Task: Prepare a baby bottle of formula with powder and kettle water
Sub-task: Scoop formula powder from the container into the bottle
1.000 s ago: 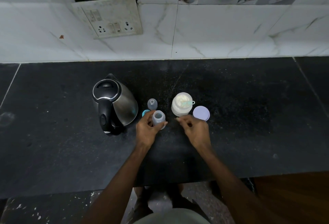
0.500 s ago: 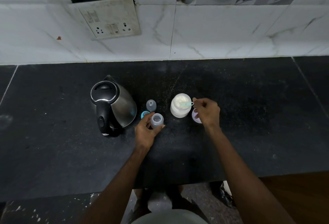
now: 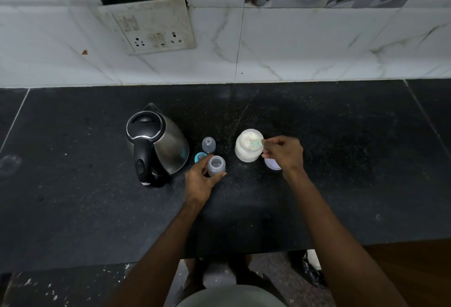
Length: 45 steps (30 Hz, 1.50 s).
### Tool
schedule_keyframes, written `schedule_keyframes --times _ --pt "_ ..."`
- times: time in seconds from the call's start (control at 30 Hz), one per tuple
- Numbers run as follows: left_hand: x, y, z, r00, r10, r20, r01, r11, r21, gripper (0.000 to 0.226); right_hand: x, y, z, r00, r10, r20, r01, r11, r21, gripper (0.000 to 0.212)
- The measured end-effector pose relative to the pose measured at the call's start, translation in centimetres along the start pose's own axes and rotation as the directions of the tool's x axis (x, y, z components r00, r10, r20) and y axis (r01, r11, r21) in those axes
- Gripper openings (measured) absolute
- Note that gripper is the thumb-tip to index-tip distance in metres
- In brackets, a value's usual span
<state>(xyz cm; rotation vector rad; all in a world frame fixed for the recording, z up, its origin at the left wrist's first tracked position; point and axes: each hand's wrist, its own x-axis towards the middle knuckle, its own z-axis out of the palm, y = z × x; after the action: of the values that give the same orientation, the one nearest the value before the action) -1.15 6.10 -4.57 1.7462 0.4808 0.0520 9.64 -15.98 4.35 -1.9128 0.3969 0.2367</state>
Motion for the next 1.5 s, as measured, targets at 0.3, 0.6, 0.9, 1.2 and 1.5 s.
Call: schedule_keyframes --times 0.3,0.6,0.9,1.2,1.5 --pt "0.1 0.2 0.0 1.000 0.020 0.011 -0.020 1.000 0.021 0.056 -0.7 -0.4 -0.9 0.966 0.248 0.069 -0.255 0.886 0.387 0.004" --pt "0.0 0.3 0.0 0.999 0.034 0.005 -0.034 0.999 0.027 0.054 -2.3 -1.6 -1.3 0.959 0.265 0.098 -0.280 0.838 0.468 0.004" --pt "-0.3 -0.1 -0.2 0.998 0.047 -0.030 -0.046 0.998 0.031 0.051 -4.9 -2.8 0.3 0.963 0.199 0.181 -0.262 0.850 0.458 0.008" --pt "-0.4 0.1 -0.6 0.997 0.072 -0.011 -0.072 0.997 0.031 0.051 -6.5 -1.5 3.8 0.940 0.214 0.265 -0.306 0.873 0.380 0.007" --pt "-0.1 -0.4 -0.5 0.998 0.057 -0.004 -0.056 0.998 0.039 0.057 -6.7 -0.3 5.4 0.962 0.176 0.211 -0.227 0.943 0.245 0.010"
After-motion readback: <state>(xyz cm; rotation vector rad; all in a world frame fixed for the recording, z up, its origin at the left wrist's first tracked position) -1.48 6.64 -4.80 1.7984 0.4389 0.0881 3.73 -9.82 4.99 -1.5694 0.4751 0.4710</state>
